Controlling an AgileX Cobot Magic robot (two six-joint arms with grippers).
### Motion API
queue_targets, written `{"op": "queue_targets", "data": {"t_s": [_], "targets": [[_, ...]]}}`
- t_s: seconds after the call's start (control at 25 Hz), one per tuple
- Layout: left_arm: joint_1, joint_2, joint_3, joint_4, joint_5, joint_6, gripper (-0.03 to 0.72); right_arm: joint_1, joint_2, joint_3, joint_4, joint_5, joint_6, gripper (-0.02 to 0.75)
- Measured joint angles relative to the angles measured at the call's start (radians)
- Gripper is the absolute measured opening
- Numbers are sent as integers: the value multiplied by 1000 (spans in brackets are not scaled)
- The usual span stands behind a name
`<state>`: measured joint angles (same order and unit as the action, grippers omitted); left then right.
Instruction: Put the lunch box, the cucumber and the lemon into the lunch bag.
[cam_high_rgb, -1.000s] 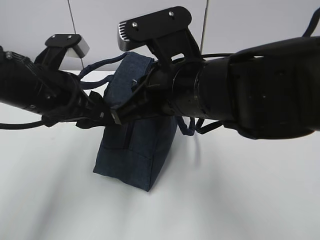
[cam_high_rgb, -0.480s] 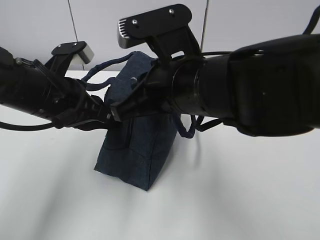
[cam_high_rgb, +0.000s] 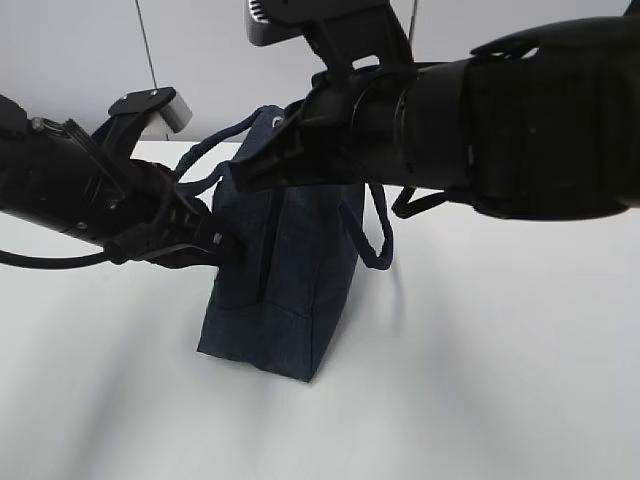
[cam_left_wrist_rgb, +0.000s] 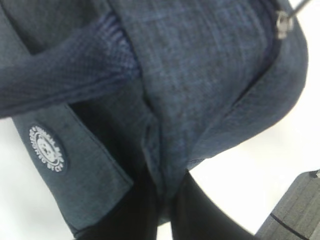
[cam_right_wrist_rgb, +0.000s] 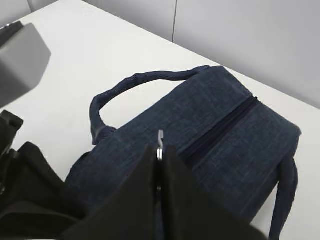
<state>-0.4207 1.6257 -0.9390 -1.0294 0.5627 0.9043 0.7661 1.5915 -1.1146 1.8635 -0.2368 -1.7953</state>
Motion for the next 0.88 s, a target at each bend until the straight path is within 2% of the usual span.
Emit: {"op": "queue_targets", "data": {"t_s": [0.6,0.88], "targets": [[0,-29,0,-1,93,-22,-4,-85,0,-1,-4,131,-4,0],[0,-31,0,4,110,-51,-5,-92,5,-11,-6,152,-4,0]]}}
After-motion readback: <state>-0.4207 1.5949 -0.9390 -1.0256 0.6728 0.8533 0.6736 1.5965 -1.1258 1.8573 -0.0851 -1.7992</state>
